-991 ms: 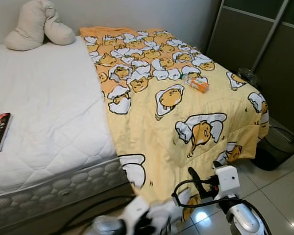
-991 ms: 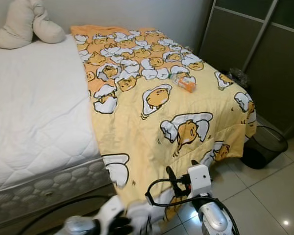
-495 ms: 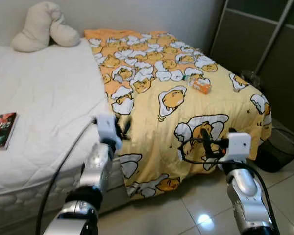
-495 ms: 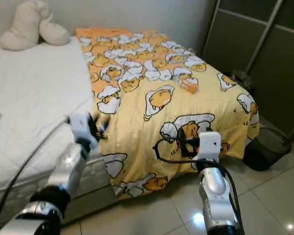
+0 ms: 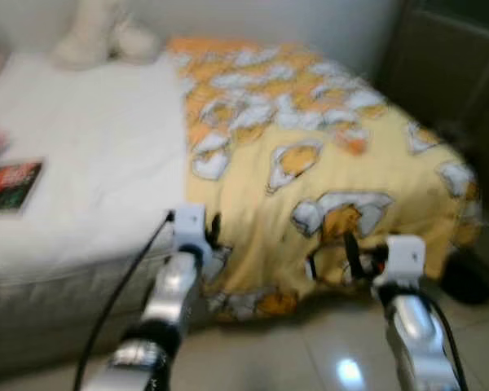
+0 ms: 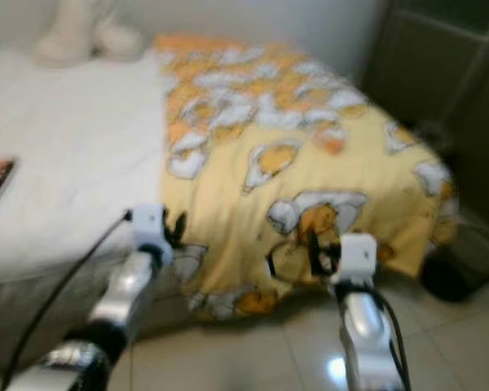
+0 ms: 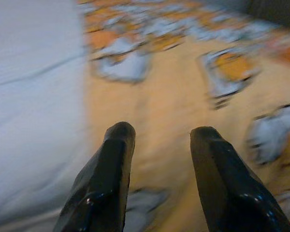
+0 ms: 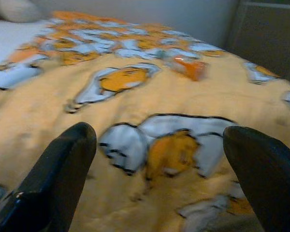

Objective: Clean up the room

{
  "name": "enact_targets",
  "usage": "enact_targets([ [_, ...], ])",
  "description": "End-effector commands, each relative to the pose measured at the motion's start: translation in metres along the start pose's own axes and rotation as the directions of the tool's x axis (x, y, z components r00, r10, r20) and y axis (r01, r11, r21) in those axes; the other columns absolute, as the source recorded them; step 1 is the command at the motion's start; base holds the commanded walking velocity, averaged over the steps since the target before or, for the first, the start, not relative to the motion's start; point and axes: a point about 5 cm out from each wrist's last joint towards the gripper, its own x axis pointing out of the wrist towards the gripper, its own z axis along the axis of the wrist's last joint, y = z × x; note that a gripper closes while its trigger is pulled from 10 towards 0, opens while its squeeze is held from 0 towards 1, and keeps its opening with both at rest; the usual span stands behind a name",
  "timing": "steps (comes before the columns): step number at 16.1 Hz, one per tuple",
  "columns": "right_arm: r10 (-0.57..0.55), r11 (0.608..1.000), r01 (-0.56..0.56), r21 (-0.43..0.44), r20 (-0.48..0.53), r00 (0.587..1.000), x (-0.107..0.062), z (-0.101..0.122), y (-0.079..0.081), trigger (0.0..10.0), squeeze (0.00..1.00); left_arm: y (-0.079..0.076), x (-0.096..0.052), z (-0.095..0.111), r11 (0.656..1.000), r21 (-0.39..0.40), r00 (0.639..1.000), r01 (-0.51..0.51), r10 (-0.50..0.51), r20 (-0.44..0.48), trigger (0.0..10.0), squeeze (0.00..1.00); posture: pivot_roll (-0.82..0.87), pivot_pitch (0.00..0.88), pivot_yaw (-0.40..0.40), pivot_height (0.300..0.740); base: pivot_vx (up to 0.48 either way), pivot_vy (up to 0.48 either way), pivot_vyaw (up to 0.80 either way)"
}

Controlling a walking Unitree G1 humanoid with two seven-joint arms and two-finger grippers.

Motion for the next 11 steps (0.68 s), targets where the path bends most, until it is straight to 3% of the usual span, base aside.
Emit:
enact_targets([
  [1,-0.019,1.000,0.019,-0.003,-0.008,1.000,-0.005,-0.003,-0.008,10.0,0.00,-0.004,0.001,0.001,1.000,0.013,1.000,0.002,-0.002,-0.007,10.0,0.00,0.09,0.000,0.017,0.740,0.000,-0.424,0.41],
  [3,0.029,1.000,-0.029,-0.007,-0.021,0.999,-0.008,-0.006,-0.005,10.0,0.00,-0.008,0.001,0.002,0.997,0.076,1.000,0.008,-0.009,0.011,10.0,0.00,0.09,0.000,0.019,0.740,0.157,-0.180,0.20],
  [4,0.045,0.999,-0.045,0.000,-0.022,0.999,-0.008,-0.007,-0.002,10.0,0.00,-0.011,0.002,0.004,0.997,0.063,0.999,0.033,-0.034,0.018,10.0,0.00,0.09,0.000,0.022,0.740,0.000,0.000,0.00],
  [7,0.061,0.998,-0.061,0.025,0.025,0.998,-0.002,0.002,0.004,10.0,0.00,-0.005,0.000,0.010,0.995,-0.085,0.996,-0.050,0.056,0.069,10.0,0.00,0.09,0.000,0.033,0.740,0.436,0.000,0.13],
  [10,0.101,0.995,-0.102,0.013,0.036,0.994,-0.001,0.005,0.009,10.0,0.00,-0.008,-0.001,0.014,0.996,-0.069,0.993,-0.056,0.063,0.096,10.0,0.00,0.09,0.000,0.032,0.740,0.480,0.000,0.00],
  [11,0.098,0.995,-0.099,0.017,0.036,0.994,-0.001,0.004,0.008,10.0,0.00,-0.009,0.000,0.014,0.996,-0.069,0.994,-0.052,0.058,0.094,10.0,0.00,0.09,0.000,0.029,0.740,0.480,0.000,0.75],
])
